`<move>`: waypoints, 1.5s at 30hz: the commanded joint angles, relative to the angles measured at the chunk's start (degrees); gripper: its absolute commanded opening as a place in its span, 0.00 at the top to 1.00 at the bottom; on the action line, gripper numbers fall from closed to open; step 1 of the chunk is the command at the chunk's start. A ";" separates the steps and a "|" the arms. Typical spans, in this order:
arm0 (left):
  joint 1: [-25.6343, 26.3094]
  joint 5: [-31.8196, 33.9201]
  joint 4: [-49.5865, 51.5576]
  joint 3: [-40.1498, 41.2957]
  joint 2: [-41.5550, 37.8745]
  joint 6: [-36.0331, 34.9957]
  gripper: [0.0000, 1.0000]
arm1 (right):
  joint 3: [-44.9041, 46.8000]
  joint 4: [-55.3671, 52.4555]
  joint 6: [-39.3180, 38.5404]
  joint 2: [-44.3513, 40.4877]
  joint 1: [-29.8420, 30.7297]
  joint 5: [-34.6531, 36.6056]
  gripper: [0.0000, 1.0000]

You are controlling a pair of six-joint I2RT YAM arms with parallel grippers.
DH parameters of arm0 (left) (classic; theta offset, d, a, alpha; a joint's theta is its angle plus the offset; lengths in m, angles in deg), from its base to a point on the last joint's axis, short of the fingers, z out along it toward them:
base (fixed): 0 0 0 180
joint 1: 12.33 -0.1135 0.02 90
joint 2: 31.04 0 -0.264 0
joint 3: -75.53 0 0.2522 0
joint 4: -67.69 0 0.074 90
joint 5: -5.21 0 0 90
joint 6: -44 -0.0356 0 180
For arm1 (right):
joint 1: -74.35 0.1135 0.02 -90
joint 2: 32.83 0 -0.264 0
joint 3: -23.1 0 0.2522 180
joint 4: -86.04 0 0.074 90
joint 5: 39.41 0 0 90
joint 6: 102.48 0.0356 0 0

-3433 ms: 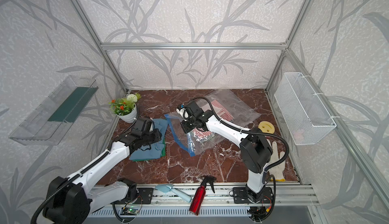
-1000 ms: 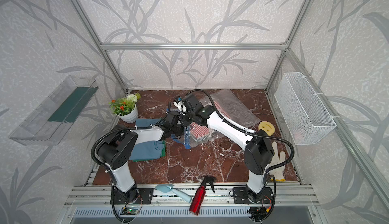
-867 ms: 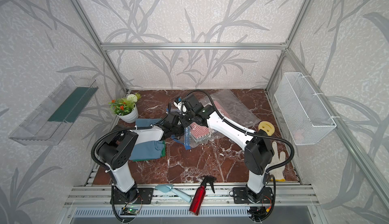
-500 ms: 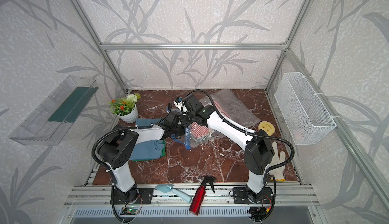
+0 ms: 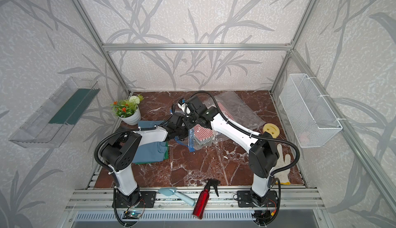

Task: Take the tank top out of the vacuum bag
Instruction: Take out the tank top from the vacuum bag.

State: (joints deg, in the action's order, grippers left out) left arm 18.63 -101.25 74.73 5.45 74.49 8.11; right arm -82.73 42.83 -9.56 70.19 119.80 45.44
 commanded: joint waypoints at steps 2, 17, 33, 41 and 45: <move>2.28 0.77 2.89 -1.78 -3.10 -0.40 1.00 | 0.08 3.72 -0.46 -2.34 1.18 -0.94 1.00; 2.60 4.77 3.77 1.42 -7.78 0.91 1.00 | 5.45 5.43 0.91 -8.04 -2.11 0.00 1.00; 2.52 6.71 2.98 3.79 -12.92 1.17 1.00 | 11.39 6.07 1.53 -12.32 -4.15 1.81 1.00; 2.50 7.99 6.35 3.42 -17.13 1.04 1.00 | 11.11 6.26 1.40 -11.83 -4.55 2.19 1.00; 2.54 6.92 6.85 2.83 -18.84 1.61 1.00 | 9.91 6.51 1.98 -10.57 -4.58 1.41 1.00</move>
State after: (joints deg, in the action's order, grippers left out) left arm 21.10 -95.11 80.56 9.10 57.95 9.05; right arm -71.39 48.71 -8.08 59.72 115.54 46.88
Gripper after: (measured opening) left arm 0.048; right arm 0.048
